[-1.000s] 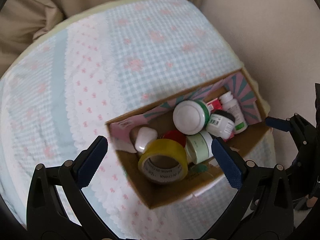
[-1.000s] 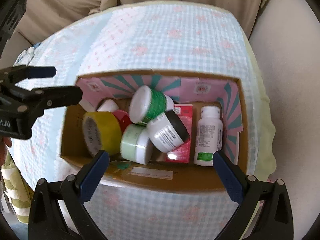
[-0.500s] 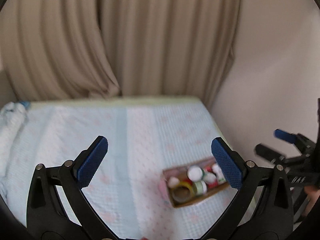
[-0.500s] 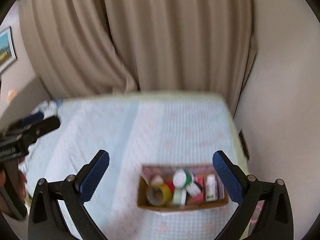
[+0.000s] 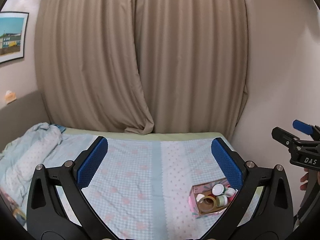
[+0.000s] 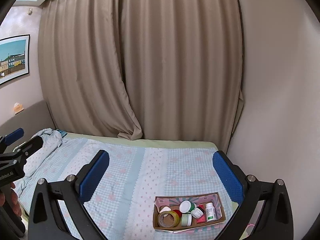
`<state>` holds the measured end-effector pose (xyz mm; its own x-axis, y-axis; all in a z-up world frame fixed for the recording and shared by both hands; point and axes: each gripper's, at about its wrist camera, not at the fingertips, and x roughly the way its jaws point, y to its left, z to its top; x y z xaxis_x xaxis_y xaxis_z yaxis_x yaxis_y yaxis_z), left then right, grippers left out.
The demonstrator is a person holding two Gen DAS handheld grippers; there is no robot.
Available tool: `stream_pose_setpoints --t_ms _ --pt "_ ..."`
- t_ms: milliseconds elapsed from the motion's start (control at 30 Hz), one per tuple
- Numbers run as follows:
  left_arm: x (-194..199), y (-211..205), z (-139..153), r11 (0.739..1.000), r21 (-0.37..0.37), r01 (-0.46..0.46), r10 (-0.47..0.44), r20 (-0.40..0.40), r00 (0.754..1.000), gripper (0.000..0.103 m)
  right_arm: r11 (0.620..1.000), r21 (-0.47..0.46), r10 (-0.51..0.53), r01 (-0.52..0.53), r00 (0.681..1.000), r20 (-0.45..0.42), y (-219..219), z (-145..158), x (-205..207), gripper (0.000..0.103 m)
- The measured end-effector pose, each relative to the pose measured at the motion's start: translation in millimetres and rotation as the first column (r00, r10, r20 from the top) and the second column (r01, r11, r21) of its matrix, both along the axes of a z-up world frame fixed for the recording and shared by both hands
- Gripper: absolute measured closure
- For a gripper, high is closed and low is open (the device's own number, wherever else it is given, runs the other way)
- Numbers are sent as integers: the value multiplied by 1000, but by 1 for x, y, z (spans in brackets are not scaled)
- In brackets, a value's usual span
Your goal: Organize rigid objects
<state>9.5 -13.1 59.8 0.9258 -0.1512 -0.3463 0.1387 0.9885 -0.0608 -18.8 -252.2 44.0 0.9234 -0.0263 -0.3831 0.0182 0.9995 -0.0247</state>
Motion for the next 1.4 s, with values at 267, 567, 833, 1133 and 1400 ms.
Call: stream_pose_setpoints --t_ms 267,567,833,1133,1400 --pt "-19 2 6 1000 18 14 -14 12 1000 0 1000 8 -15 15 1000 22 8 4 -15 0" --pt "-27 -3 10 999 37 23 -24 23 999 0 1000 9 -23 23 999 38 8 6 -24 0" --pt "-28 -8 11 999 46 18 -19 18 1000 0 1000 19 -23 22 999 39 6 7 -25 0" --pt "-27 -12 11 999 45 10 -11 8 1000 0 999 24 -29 28 999 38 3 8 -23 0" --pt "-29 -15 9 999 44 6 -6 1 1000 0 999 25 -29 28 999 36 3 7 -25 0"
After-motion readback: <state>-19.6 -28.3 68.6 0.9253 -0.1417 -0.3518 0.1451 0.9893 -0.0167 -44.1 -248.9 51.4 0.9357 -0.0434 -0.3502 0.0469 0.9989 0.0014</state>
